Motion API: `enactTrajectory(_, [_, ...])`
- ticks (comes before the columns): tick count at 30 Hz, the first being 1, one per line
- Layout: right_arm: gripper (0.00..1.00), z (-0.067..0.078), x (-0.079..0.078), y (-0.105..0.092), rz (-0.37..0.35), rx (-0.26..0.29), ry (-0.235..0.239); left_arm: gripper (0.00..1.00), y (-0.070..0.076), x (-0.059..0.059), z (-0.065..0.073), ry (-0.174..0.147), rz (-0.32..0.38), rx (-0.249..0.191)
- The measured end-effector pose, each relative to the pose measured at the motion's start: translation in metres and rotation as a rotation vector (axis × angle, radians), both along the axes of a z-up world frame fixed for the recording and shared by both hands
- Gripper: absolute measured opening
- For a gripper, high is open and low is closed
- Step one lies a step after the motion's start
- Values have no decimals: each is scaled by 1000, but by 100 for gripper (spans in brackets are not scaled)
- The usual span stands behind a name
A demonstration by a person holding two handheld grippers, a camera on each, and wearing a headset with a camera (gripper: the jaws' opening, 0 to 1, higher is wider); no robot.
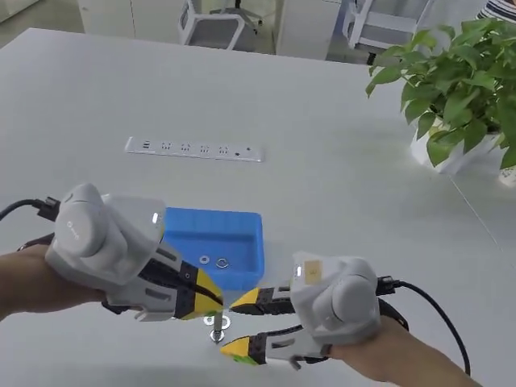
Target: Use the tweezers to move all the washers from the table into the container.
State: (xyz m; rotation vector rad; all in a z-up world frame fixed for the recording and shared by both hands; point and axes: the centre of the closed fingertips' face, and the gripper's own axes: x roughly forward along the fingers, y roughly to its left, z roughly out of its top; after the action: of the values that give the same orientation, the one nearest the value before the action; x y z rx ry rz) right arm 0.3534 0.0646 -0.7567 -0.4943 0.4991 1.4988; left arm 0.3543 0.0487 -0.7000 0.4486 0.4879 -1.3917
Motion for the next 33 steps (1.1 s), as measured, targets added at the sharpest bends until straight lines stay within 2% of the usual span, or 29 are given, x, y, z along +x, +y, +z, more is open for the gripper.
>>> enactTrajectory(12, [15,-9,3,12,42,-22,-15,5,3,0,-3,7,-3,8])
enactTrajectory(16, [14,-11,1,13,47,-26,-2,5,2,-1,-2,8,-5,11])
enactTrajectory(33, [9,-13,3,11,22,-19,2,6,3,4,-7,1,6,21])
